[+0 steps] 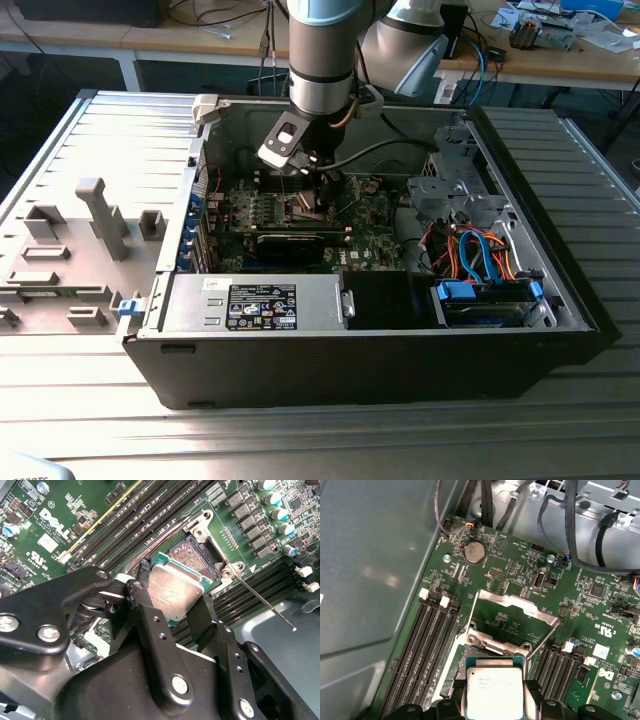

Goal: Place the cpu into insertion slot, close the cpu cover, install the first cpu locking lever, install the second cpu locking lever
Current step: 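Place the cpu into insertion slot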

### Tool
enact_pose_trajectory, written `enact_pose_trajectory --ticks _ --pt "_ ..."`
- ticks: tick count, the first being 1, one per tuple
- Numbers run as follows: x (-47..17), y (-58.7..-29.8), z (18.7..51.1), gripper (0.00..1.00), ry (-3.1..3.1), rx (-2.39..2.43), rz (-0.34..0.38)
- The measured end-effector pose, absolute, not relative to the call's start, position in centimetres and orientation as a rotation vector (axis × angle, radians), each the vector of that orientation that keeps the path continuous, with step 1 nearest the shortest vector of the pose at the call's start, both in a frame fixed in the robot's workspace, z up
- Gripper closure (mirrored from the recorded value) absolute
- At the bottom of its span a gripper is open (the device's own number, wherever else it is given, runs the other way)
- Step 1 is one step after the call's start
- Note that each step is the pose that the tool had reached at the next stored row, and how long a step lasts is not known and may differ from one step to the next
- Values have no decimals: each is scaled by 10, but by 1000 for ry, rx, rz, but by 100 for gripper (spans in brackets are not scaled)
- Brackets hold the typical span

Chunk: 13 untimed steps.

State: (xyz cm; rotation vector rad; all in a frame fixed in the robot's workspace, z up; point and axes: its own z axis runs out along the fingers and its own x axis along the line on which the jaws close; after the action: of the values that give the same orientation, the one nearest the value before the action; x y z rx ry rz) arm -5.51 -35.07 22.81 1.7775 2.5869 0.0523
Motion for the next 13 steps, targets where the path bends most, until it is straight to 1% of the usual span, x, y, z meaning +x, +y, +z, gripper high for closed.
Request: enact_pose_trajectory --ticks 13 --pt "-55 -351 228 46 2542 1840 52"
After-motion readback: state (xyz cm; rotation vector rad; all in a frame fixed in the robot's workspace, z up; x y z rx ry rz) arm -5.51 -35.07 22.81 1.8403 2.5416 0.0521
